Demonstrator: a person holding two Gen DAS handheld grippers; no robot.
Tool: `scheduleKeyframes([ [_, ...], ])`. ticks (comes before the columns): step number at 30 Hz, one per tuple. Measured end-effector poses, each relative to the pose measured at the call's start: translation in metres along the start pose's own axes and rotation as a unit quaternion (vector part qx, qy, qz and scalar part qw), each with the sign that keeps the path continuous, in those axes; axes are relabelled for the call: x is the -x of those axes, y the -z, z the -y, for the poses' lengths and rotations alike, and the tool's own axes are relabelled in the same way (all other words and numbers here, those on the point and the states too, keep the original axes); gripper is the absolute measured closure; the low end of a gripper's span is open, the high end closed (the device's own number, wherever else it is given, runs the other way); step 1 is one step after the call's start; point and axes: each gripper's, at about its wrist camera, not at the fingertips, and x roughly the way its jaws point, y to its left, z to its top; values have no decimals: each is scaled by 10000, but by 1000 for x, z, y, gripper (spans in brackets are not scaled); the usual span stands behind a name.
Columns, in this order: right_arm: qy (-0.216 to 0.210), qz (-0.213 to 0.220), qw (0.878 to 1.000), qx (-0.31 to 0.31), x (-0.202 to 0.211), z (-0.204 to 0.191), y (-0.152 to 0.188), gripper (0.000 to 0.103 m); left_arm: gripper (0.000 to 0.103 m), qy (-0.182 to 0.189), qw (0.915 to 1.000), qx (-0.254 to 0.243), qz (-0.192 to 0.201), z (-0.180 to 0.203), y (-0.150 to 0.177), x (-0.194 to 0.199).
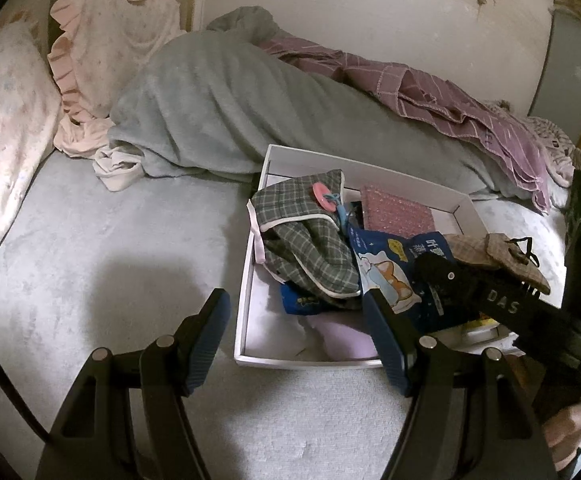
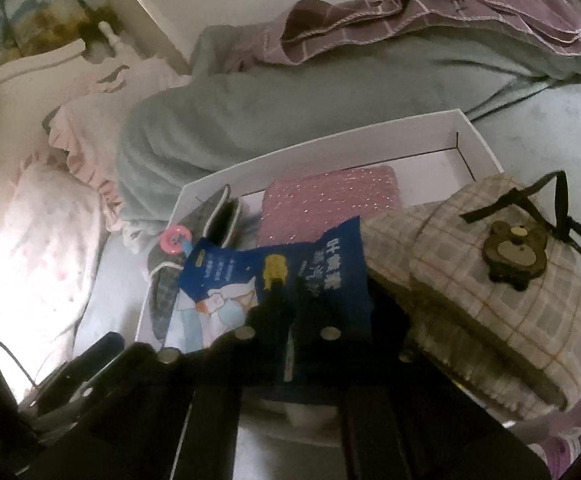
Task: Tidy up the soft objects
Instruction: 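Push the blue packet down into the tray and open the right gripper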
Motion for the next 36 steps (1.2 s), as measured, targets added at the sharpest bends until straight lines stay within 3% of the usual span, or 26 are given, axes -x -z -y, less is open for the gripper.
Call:
scheduleKeyframes([
  [9,318,153,9991,232,-10,-3,-6,103,34,11,10000,-31,-16,5,1,0],
  [14,222,-1,9997,-84,-18,7,-13,103,34,18,10000,-66,-5,8,1,0],
  [21,466,-203,9987,74,-7,-3,-6,103,25,-9,10000,-55,27,12,2,-3],
  [30,327,-609,9976,-22,6,-6,3,103,21,-24,9997,34,246,14,1,-1],
  [36,307,-705,9970,-7,5,-9,6,103,21,41,9998,205,64,8,1,-8],
])
